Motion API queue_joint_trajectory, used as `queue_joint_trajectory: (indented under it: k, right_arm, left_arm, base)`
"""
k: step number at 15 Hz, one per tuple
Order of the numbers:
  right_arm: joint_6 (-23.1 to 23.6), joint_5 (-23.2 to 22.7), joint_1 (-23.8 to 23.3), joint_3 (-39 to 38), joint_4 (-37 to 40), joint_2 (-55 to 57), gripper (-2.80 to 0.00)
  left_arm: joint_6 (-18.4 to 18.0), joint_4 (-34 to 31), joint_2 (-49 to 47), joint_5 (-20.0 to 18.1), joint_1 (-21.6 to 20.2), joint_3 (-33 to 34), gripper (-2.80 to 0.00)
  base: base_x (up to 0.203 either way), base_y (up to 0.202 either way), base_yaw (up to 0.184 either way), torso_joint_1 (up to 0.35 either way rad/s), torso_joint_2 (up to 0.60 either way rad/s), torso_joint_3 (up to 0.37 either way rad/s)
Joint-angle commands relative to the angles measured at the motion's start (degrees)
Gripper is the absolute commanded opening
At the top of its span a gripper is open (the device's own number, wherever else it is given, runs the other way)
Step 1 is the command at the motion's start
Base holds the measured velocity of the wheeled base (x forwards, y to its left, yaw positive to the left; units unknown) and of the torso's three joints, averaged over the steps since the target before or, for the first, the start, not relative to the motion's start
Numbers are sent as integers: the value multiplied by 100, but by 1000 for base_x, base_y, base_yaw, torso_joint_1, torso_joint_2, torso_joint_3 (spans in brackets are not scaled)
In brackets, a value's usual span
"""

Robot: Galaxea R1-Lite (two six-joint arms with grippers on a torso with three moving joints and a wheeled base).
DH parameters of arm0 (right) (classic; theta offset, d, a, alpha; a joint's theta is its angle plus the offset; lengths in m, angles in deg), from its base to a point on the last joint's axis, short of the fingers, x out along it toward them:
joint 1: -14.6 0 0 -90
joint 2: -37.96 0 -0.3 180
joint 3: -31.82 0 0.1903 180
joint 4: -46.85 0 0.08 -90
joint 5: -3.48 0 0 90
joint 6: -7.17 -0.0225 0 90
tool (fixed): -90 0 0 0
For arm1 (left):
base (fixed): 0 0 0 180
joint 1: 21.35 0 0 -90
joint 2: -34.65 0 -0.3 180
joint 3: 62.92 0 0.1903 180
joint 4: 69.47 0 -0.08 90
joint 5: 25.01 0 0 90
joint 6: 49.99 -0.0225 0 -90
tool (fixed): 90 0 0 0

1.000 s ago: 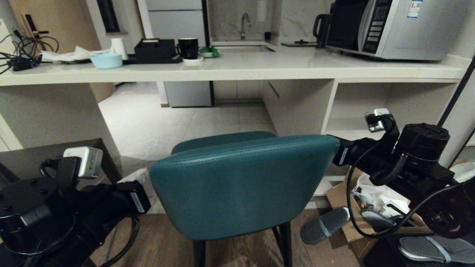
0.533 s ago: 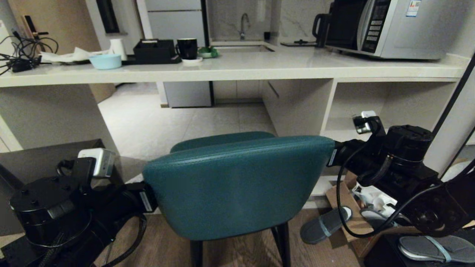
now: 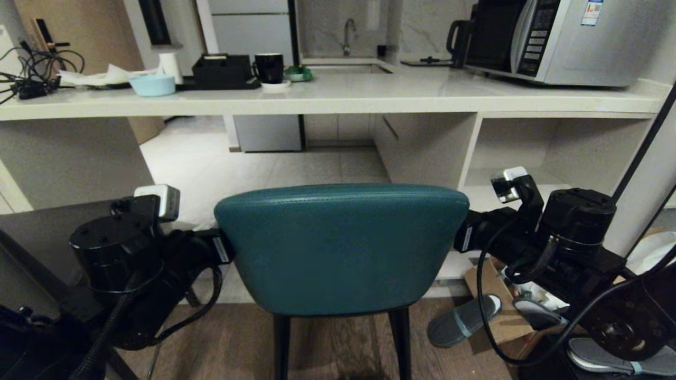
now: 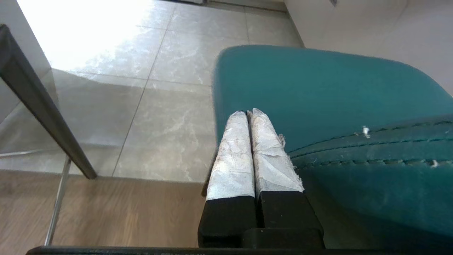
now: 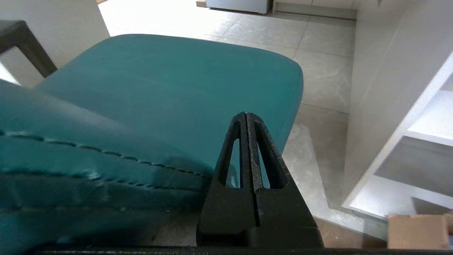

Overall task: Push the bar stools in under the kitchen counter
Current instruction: Push the blue chair back under the dining table

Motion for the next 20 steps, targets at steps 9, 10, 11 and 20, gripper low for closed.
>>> queue_joint_trajectory:
  k: [9, 10, 11, 20]
  right_arm:
    - [-15, -35, 14, -60, -43, -6, -280]
    - [-6, -35, 14, -51, -43, -6, -280]
    - [-12, -35, 14, -59, -49, -6, -280]
    - [-15, -35, 14, -68, -43, 11, -280]
  left_arm:
    - [-267, 149, -544, -234, -450, -378, -280]
    - [-263, 148, -579, -235, -451, -379, -280]
    - [-263, 155, -561, -244, -450, -342, -280]
    - [-329, 734, -535, -429, -552, 123, -280]
  base:
    - [0, 0, 0, 0, 0, 0]
    - [0, 0, 0, 0, 0, 0]
    - [0, 0, 0, 0, 0, 0]
    - [0, 0, 0, 0, 0, 0]
